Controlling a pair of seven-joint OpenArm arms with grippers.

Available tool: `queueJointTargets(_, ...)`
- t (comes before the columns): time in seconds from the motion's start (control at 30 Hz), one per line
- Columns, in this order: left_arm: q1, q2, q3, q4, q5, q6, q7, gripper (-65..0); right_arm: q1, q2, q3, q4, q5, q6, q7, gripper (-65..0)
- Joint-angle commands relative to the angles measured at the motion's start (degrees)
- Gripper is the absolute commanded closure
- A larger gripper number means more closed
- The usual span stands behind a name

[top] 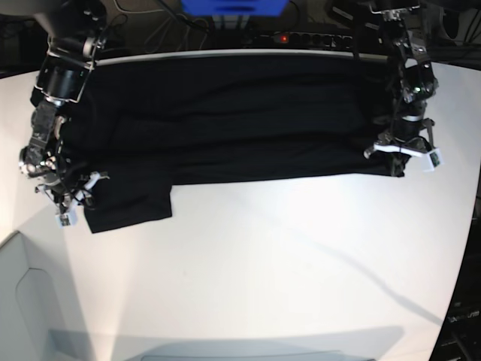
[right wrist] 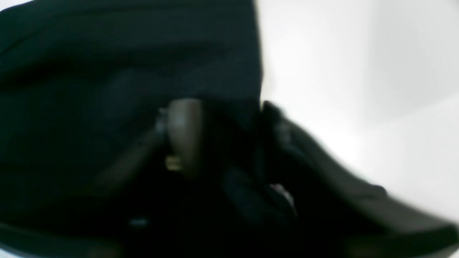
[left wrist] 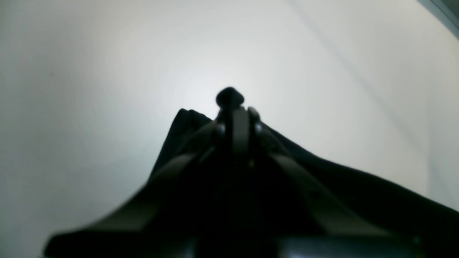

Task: Fold the T-shirt properly
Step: 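Grip the folded edge corners and pull the right gripper along the shirt side, then drag the folded shirt back with both grippers, straightening the strip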

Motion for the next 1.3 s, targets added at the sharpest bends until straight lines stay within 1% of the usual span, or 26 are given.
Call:
queueJointTargets(0.0,-0.47,-0.81,-0.33,0.93,-0.12,0.12,-1.27,0.0,-0.03,0.31,-0.11,-0.31,-1.34,2.13,-3.23,-8.1)
queueJointTargets(0.03,-0.47,-0.81,-0.33,0.93,-0.03,0.12,-1.27,0.0,-0.03,0.31,-0.11,-0.13,-1.34,2.30,-3.23,-1.9)
queueJointTargets(0.07,-0.47,-0.81,-0.33,0.93,-0.03,0.12,-1.27,0.0,-0.03,0.22,-0.11,0.22,-1.34,2.30,-3.23,0.0)
queueJointTargets(0.2,-0.64,-0.81,-0.33,0.93,0.06,0.12,-1.27,0.0,-0.29,0.14,0.33,4.35,-1.34,2.39,-3.23,0.0)
queueJointTargets(0.37,-0.82,-0.81,-0.33,1.54,-0.38,0.12,-1.27,0.0,-3.81,-0.13,0.41,17.01,-1.17,2.39,-3.23,0.0)
queueJointTargets(0.47,-0.82,-0.81,-0.33,1.54,-0.38,0.12,-1.27,0.0,-6.36,-1.27,0.41,25.27,-1.17,2.39,-3.23,0.0)
queueJointTargets(0.57,-0.73,-0.81,-0.33,1.54,-0.38,0.12,-1.27,0.0,-9.70,-1.36,0.41,33.27,-1.08,2.39,-3.23,0.0)
queueJointTargets(0.7,-0.38,-0.72,-0.33,1.63,-0.47,-0.14,-1.27,0.0,-13.48,-2.77,1.03,40.74,-1.08,2.39,-3.23,0.0)
queueJointTargets(0.9,0.41,-0.72,-0.33,1.81,-0.47,-0.14,-1.62,0.0,-18.05,-4.88,3.40,43.91,-1.08,2.39,-3.23,0.0)
queueJointTargets(1.27,1.91,-0.81,-0.41,2.69,-0.38,-0.23,-1.71,0.0,-24.82,-4.70,7.27,43.91,-1.08,2.48,-2.79,0.0)
